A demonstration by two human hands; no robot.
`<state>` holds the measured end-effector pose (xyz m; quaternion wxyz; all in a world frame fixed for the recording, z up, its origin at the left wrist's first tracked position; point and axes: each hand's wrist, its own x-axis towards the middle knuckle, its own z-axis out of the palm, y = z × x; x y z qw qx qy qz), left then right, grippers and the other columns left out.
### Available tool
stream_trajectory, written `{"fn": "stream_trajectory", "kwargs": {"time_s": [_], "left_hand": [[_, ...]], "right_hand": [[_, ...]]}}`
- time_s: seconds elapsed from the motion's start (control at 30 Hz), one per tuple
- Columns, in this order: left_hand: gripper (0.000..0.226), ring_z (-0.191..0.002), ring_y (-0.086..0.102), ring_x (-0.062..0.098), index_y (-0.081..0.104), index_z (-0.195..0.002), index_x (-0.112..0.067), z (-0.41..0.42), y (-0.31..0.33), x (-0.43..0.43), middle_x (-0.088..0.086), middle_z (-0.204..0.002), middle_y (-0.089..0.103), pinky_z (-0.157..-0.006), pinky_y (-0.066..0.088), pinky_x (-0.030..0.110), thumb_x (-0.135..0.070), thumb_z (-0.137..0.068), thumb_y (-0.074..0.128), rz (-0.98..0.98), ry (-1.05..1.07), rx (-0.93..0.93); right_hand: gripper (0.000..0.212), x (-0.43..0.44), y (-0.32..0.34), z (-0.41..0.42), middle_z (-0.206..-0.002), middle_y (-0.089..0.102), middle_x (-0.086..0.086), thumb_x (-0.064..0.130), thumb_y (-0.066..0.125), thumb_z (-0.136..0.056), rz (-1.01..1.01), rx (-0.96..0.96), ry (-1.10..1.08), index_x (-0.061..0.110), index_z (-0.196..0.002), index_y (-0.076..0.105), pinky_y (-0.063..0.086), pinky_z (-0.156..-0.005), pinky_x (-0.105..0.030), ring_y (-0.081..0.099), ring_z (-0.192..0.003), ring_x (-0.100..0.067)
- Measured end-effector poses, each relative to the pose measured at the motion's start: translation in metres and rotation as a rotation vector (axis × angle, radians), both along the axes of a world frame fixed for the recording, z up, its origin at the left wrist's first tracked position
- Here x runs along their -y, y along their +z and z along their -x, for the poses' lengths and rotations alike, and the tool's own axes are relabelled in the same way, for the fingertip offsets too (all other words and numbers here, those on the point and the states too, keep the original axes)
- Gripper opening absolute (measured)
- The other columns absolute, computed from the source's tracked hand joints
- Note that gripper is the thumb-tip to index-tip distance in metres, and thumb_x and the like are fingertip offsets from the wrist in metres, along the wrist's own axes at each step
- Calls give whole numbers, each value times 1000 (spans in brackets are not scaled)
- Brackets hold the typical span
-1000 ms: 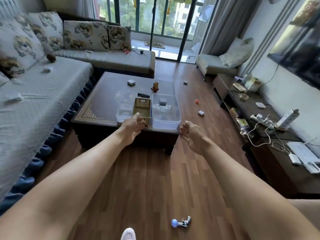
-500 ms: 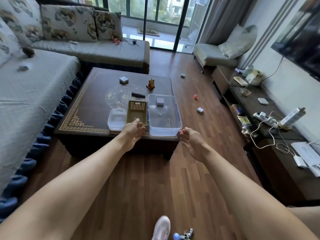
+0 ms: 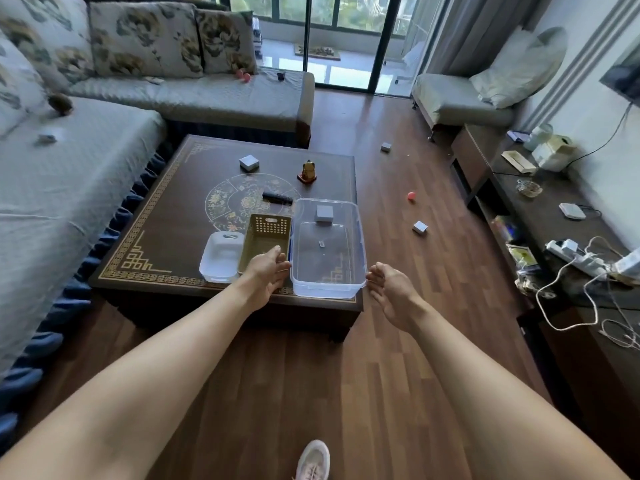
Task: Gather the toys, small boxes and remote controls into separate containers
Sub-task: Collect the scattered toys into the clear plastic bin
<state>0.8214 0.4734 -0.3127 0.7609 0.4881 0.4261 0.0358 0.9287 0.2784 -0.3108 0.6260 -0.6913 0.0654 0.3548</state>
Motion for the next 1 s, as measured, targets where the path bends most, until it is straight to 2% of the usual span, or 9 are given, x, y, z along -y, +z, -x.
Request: {"fn": "stream_trajectory", "kwargs": {"time_s": [0.13, 0.2, 0.33, 0.5, 0.63, 0.7, 0.73, 0.83, 1.0], "left_hand": [[31, -109, 52, 25, 56, -98, -10, -42, -26, 1, 8, -100, 61, -111, 32, 39, -32, -103, 35, 44, 39, -45], [31, -106, 54, 24, 56, -104, -9, -56, -44, -1, 9, -104, 60, -107, 33, 37, -32, -102, 36, 68, 62, -84], [36, -103, 55, 24, 53, -120, -5, -86, -74, -17, 14, -116, 59, -102, 34, 34, -31, -102, 36, 91, 74, -135], [42, -125, 50, 30, 49, -130, -2, -118, -101, -40, 15, -122, 57, -109, 30, 38, -31, -102, 36, 112, 80, -199], [43, -128, 48, 29, 48, -131, -1, -150, -129, -62, 17, -133, 54, -113, 27, 39, -30, -102, 35, 111, 66, -240], [45, -130, 46, 30, 45, -134, 0, -164, -145, -71, 17, -137, 51, -114, 26, 39, -29, -102, 34, 100, 67, -262], [45, -130, 46, 29, 45, -134, 1, -169, -153, -74, 17, -138, 50, -114, 26, 39, -29, -102, 34, 97, 64, -278], [32, -106, 57, 22, 58, -114, -6, -186, -182, -83, 10, -112, 59, -115, 27, 38, -26, -102, 36, 80, 90, -309], [30, -102, 52, 15, 59, -114, -7, -211, -223, -85, 3, -112, 54, -102, 33, 32, -22, -103, 35, 31, 121, -354]], "right_hand": [[34, -3, -28, -51, -110, 52, -17, 25, 39, -101, 25, -42, -24, -1, -118, 52, 32, -112, -35, 51, -116, -31], [40, -6, -46, -69, -121, 56, -26, 22, 39, -100, 47, -76, -21, -4, -129, 48, 35, -110, -37, 49, -124, -36], [11, -21, -80, -98, -83, 45, -3, 18, 37, -100, 62, -135, 0, 18, -98, 48, 40, -84, -23, 46, -78, -13], [28, -36, -113, -131, -89, 49, -9, 22, 36, -101, 139, -157, 20, 5, -95, 57, 28, -117, -41, 54, -103, -31], [42, -56, -130, -160, -114, 55, -35, 25, 34, -103, 183, -159, 25, -7, -112, 58, 25, -117, -47, 54, -116, -39], [44, -65, -146, -177, -104, 32, 5, 27, 33, -103, 232, -152, 47, -7, -116, 58, 29, -114, -49, 56, -114, -40], [43, -67, -155, -185, -125, 53, -30, 27, 32, -103, 245, -145, 63, -3, -114, 60, 39, -109, -44, 60, -109, -37], [34, -78, -180, -204, -97, 70, -3, 28, 32, -103, 264, -157, 72, 15, -102, 64, 51, -80, -31, 66, -86, -15], [35, -86, -217, -235, -113, 69, -9, 31, 41, -99, 365, -102, 128, 6, -110, 64, 49, -94, -39, 64, -105, -23]]}}
